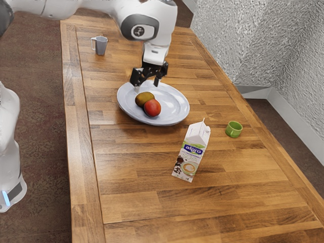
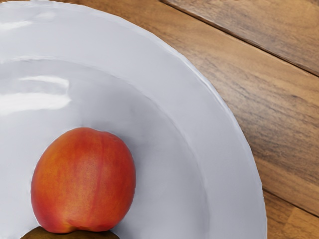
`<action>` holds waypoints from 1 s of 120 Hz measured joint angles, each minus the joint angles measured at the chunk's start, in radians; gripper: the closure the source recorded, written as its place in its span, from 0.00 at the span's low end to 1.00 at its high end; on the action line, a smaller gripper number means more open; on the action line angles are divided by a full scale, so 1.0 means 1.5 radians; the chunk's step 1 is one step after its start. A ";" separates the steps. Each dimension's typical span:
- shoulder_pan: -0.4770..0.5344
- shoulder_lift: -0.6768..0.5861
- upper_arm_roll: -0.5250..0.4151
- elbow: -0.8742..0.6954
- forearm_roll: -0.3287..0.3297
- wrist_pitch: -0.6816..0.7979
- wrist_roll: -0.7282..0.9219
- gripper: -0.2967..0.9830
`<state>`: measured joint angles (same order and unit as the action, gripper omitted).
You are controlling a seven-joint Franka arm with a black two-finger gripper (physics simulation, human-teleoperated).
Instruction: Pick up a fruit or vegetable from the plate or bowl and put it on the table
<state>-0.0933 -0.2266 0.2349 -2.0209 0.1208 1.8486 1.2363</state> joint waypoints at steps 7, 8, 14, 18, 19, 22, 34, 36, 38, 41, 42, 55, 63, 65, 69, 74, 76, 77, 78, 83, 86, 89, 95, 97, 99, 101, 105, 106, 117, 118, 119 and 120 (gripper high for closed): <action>-0.002 0.021 0.000 0.018 -0.007 0.008 0.015 0.23; -0.002 0.023 0.000 0.019 -0.008 0.009 0.017 0.23; -0.002 0.037 0.001 0.024 -0.016 0.015 0.029 0.23; -0.002 0.043 0.001 0.025 -0.021 0.017 0.036 0.23; -0.002 0.045 0.001 0.025 -0.022 0.018 0.038 0.23; -0.003 0.049 0.001 0.026 -0.025 0.020 0.043 0.23; -0.004 0.061 0.008 0.015 -0.037 0.025 0.062 0.23; -0.003 0.061 0.010 0.013 -0.038 0.025 0.064 0.23; -0.001 0.062 0.012 0.011 -0.039 0.025 0.067 0.23; 0.000 0.063 0.014 0.009 -0.040 0.026 0.071 0.23; 0.001 0.063 0.015 0.009 -0.040 0.026 0.073 0.23; 0.003 0.073 0.020 0.009 -0.043 0.028 0.088 0.23; 0.002 0.080 0.020 0.008 -0.044 0.029 0.096 0.23; 0.001 0.080 0.020 0.008 -0.045 0.029 0.098 0.23; 0.001 0.082 0.020 0.007 -0.045 0.029 0.101 0.23; 0.001 0.082 0.020 0.005 -0.045 0.030 0.106 0.23; 0.001 0.082 0.020 0.004 -0.045 0.030 0.107 0.23; 0.001 0.082 0.020 0.004 -0.045 0.030 0.108 0.23; 0.001 0.082 0.020 0.004 -0.045 0.030 0.109 0.23; 0.001 0.082 0.021 0.002 -0.045 0.030 0.112 0.23; 0.000 0.081 0.023 0.002 -0.045 0.030 0.114 0.23; 0.000 0.082 0.025 0.002 -0.046 0.030 0.116 0.23; 0.002 0.083 0.027 0.002 -0.046 0.030 0.120 0.23; 0.003 0.085 0.028 0.002 -0.046 0.031 0.121 0.23; 0.003 0.086 0.028 0.002 -0.046 0.031 0.123 0.23; 0.003 0.087 0.029 0.002 -0.046 0.031 0.124 0.23; 0.004 0.091 0.029 0.001 -0.047 0.031 0.126 0.23; 0.004 0.092 0.029 0.000 -0.047 0.031 0.126 0.23; 0.003 0.100 0.029 -0.002 -0.047 0.033 0.131 0.23; 0.003 0.101 0.029 -0.002 -0.047 0.033 0.132 0.23; 0.003 0.101 0.029 -0.003 -0.048 0.033 0.132 0.23; 0.003 0.102 0.029 -0.003 -0.048 0.034 0.133 0.23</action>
<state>-0.0890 -0.0739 0.2791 -2.0247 0.0495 1.8990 1.4353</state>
